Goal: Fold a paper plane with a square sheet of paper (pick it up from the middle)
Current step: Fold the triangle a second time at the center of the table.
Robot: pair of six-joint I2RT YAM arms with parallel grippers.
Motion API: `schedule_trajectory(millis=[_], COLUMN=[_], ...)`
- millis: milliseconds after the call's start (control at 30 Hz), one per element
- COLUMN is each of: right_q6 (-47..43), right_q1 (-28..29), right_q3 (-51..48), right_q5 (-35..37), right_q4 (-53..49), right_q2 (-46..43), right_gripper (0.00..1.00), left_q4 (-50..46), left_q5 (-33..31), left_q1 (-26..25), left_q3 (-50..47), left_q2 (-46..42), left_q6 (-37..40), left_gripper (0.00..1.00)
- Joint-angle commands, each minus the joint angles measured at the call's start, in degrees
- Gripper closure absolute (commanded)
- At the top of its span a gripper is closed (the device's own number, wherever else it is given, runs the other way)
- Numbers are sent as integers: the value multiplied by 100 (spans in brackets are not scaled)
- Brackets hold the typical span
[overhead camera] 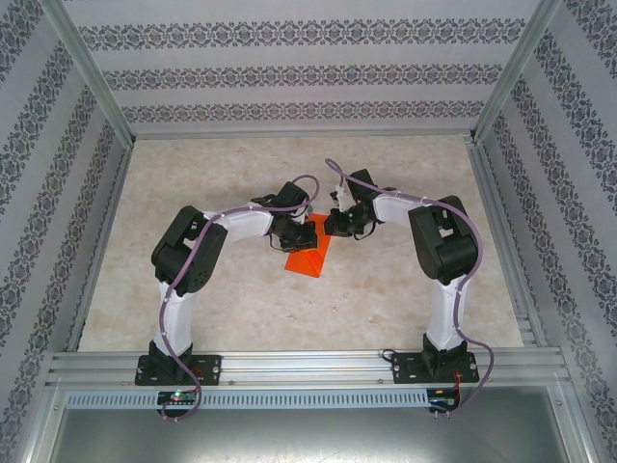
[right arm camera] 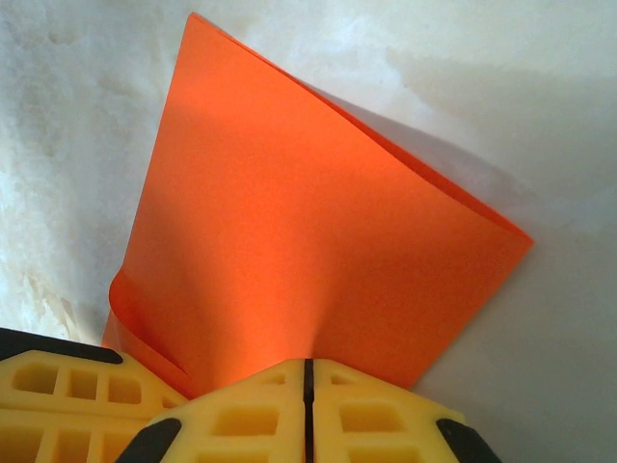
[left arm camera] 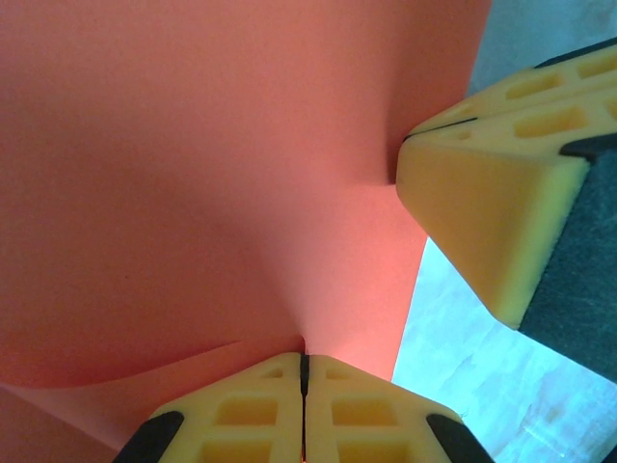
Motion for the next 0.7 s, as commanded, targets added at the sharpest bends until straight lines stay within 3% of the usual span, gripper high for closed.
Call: schedule_trajectory(millis=[0, 667], right_q6=[-182, -240], right_q1=[49, 29], right_q3=[-47, -82], right_q5=[261, 270], right_q4=[-369, -404], right_q2=[55, 17], right_gripper=[91, 92], left_q4=[-353, -425], left_q5=[-472, -559], left_q1=[-89, -161], left_q3=[24, -74], left_q2=[-8, -375], left_q6=[184, 136], left_gripper=[92, 93])
